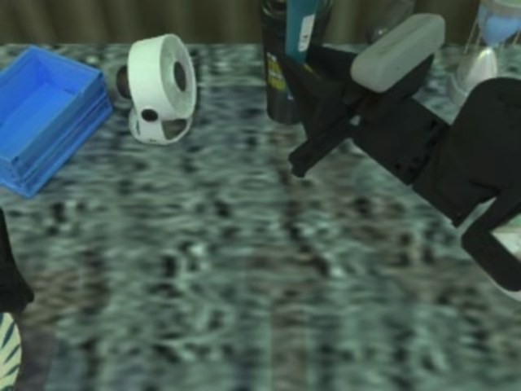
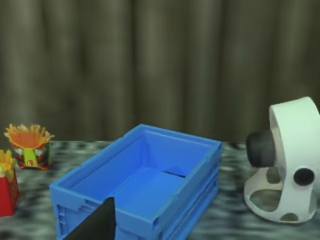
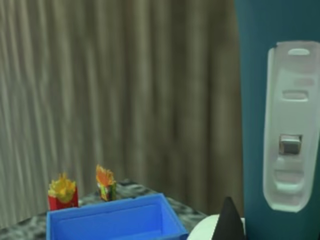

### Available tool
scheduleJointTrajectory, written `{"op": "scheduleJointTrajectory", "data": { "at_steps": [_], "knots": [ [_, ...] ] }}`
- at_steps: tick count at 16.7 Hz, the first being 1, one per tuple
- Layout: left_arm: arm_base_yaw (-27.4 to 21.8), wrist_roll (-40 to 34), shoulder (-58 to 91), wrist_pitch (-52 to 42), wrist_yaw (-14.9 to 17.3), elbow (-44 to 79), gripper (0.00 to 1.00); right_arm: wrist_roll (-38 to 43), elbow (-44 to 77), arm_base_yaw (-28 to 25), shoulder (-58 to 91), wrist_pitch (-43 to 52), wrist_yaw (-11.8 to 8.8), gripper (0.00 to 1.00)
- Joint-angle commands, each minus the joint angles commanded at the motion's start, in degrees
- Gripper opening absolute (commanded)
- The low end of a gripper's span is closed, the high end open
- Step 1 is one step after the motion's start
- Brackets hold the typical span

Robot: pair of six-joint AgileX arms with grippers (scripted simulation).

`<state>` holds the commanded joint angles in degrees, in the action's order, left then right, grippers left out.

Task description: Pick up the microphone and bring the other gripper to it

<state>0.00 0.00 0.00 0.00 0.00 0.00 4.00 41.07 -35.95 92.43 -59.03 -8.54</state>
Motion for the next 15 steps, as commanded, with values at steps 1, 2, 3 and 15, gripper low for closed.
{"op": "scheduleJointTrajectory", "data": {
  "at_steps": [1, 2, 3, 15],
  "knots": [
    [0.00, 0.00, 0.00, 0.00, 0.00, 0.00, 1.00, -0.02, -0.02, -0.06, -0.07, -0.03, 0.07, 0.00],
    [0.00, 0.00, 0.00, 0.00, 0.00, 0.00, 1.00, -0.05, -0.03, -0.11, -0.14, -0.06, 0.13, 0.00],
    [0.00, 0.00, 0.00, 0.00, 0.00, 0.00, 1.00, -0.05, -0.03, -0.11, -0.14, -0.06, 0.13, 0.00],
    [-7.33, 2.36, 26.72, 9.91, 16.02, 16.58, 1.00, -0.05, -0.03, -0.11, -0.14, -0.06, 0.13, 0.00]
  ]
}}
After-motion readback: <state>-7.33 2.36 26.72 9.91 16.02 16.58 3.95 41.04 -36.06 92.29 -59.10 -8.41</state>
